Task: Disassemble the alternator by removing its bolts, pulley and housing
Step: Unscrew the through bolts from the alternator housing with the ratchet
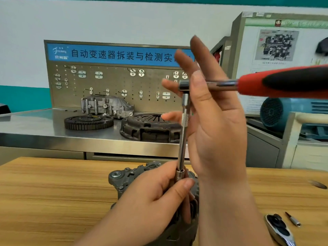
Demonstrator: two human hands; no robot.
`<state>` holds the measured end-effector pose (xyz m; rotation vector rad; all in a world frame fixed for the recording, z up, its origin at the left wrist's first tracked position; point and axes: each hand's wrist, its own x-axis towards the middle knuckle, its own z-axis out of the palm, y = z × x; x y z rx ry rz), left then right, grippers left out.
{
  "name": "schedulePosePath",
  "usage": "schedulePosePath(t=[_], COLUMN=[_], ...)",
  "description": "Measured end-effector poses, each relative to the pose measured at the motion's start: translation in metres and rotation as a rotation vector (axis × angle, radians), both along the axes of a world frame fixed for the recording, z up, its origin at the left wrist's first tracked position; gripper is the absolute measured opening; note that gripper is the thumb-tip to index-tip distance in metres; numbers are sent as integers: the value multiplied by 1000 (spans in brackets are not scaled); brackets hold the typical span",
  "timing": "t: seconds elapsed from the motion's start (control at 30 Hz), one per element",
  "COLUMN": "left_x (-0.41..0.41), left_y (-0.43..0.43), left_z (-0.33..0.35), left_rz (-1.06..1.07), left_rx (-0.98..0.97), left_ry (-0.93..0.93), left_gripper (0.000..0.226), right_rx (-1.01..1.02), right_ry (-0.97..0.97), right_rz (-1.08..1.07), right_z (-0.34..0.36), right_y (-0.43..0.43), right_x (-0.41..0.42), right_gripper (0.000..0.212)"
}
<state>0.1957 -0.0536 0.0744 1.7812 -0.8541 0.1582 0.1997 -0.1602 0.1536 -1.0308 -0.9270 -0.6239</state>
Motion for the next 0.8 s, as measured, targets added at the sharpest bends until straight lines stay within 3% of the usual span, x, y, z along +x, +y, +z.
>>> schedulePosePath(t=[0.13, 0.27, 0.4, 0.5, 0.57, 0.7, 0.8], left_x=[-1, -1, 0, 0, 0, -3, -2], left_y=[-1, 1, 0, -3, -3, -2, -1], left_z=[-2, -3, -3, -4, -5, -5, -5], left_rz=[-10, -10, 32, 66, 66, 41, 62], left_rx=[-51, -25, 9, 12, 5, -4, 19], left_ry=[-1, -31, -78, -102, -99, -61, -65], left_gripper=[30, 36, 35, 32, 32, 38, 39], right_rx=[-3, -25, -7, 6, 12, -43, -50], right_ry=[108, 291, 136, 47, 96, 273, 230], right_rz=[193, 254, 117, 109, 177, 285, 195], right_z=[0, -1, 0, 1, 2, -1, -2], right_y=[1, -1, 0, 0, 0, -2, -1], right_x=[0, 2, 0, 0, 0, 2, 3], right_gripper=[35, 58, 34, 32, 35, 62, 51])
